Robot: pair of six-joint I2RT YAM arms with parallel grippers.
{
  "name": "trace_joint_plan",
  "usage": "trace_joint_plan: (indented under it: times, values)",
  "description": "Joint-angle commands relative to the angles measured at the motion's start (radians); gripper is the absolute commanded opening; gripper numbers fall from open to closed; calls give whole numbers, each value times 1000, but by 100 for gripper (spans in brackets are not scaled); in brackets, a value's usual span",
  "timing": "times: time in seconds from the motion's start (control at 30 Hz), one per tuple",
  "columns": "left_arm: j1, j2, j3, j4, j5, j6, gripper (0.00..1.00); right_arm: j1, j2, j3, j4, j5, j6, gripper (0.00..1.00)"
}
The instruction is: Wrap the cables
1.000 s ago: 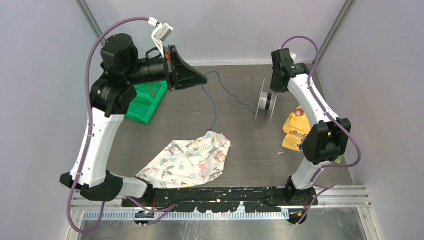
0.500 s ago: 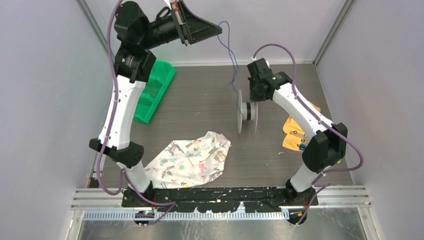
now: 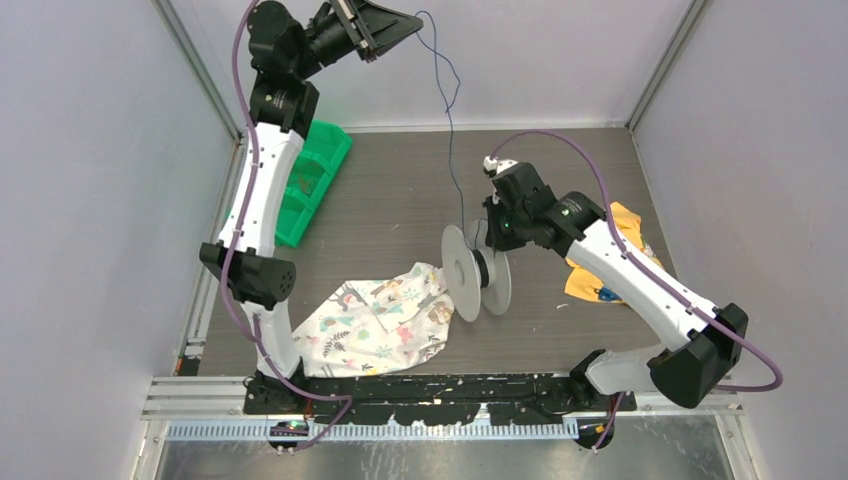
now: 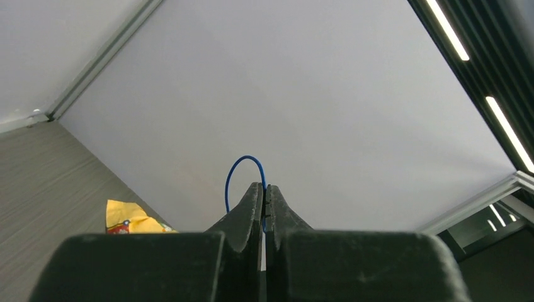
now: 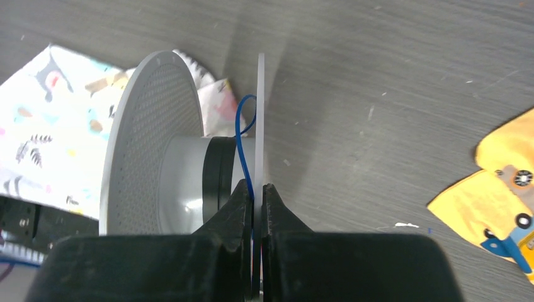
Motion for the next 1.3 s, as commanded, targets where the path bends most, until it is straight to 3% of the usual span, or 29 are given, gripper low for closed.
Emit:
trace_joint_plan:
  times: [0.0, 0.13, 0.3, 0.6, 0.87, 1.27]
  values:
    - [5, -8, -29, 198, 4, -108, 1, 21, -86, -32, 45, -104, 12, 1]
    - [0, 4, -52, 222, 2, -130, 1, 37, -130, -51, 74, -185, 23, 1]
    - [15, 8, -63, 124, -27, -45, 1, 63, -170, -66, 66, -194, 12, 1]
    - [115, 79, -71, 55, -62, -20, 1, 80, -273, -93, -20, -254, -15, 1]
    - [132, 96, -249, -24, -78, 85, 1, 80, -347, 13, -52, -311, -5, 1]
    - [166, -56, -605, -213, -150, 360, 0, 79, -378, 263, -62, 3, 38, 1]
